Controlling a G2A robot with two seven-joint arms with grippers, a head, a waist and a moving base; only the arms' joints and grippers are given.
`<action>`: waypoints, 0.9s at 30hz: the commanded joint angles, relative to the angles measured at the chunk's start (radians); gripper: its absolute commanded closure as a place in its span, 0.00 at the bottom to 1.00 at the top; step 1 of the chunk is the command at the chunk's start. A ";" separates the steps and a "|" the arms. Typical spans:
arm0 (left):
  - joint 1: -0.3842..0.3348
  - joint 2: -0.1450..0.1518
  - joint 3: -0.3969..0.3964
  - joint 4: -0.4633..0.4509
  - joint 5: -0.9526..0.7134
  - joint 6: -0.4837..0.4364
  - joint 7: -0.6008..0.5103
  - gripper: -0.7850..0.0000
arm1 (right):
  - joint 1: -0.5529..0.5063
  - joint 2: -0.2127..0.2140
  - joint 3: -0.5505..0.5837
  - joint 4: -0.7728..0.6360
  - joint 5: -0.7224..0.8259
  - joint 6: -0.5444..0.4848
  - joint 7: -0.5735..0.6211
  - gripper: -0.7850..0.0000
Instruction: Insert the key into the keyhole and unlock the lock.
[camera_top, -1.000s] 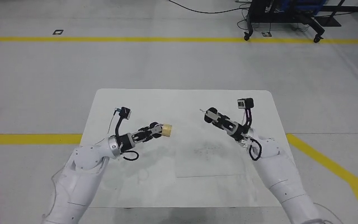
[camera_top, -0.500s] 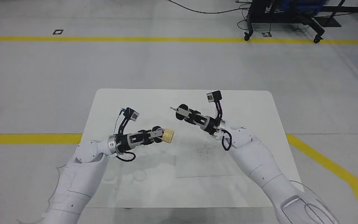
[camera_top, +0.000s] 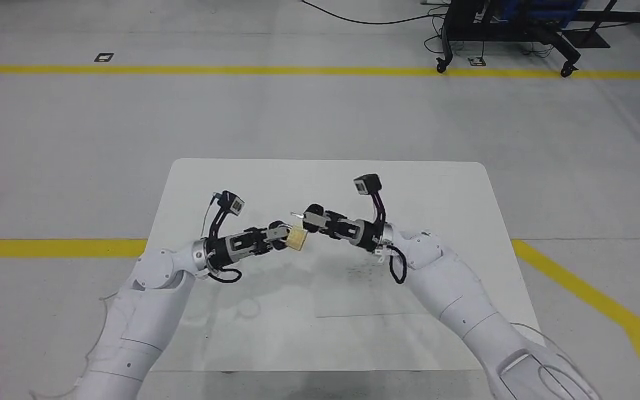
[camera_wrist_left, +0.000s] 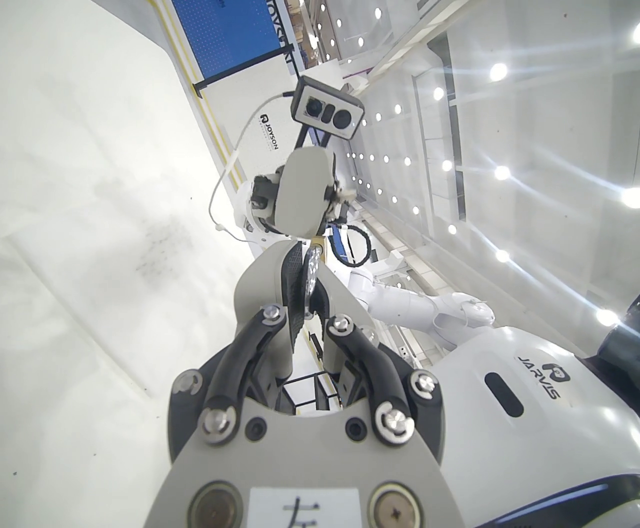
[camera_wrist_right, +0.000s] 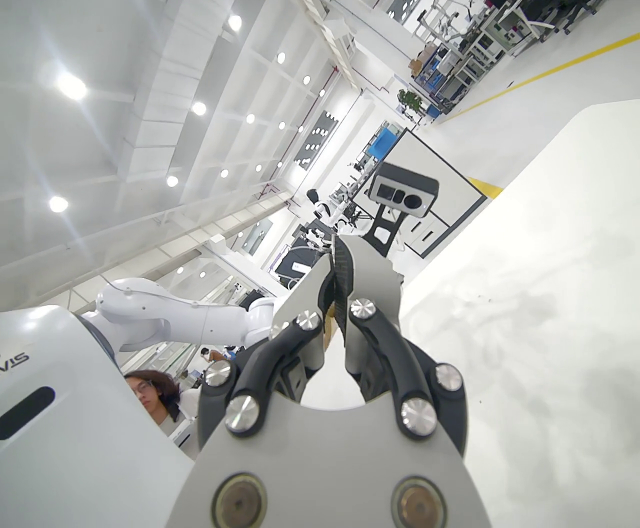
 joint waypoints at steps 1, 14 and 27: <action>-0.004 0.000 -0.004 0.009 -0.006 0.005 0.008 1.00 | -0.011 0.004 0.003 -0.010 -0.012 -0.006 0.012 1.00; -0.002 0.004 -0.014 0.009 0.028 -0.015 0.046 1.00 | -0.065 0.024 0.046 -0.078 -0.015 -0.029 0.017 1.00; -0.012 -0.004 0.028 -0.065 -0.023 0.430 0.204 1.00 | -0.118 0.039 0.092 -0.167 -0.117 0.067 -0.083 1.00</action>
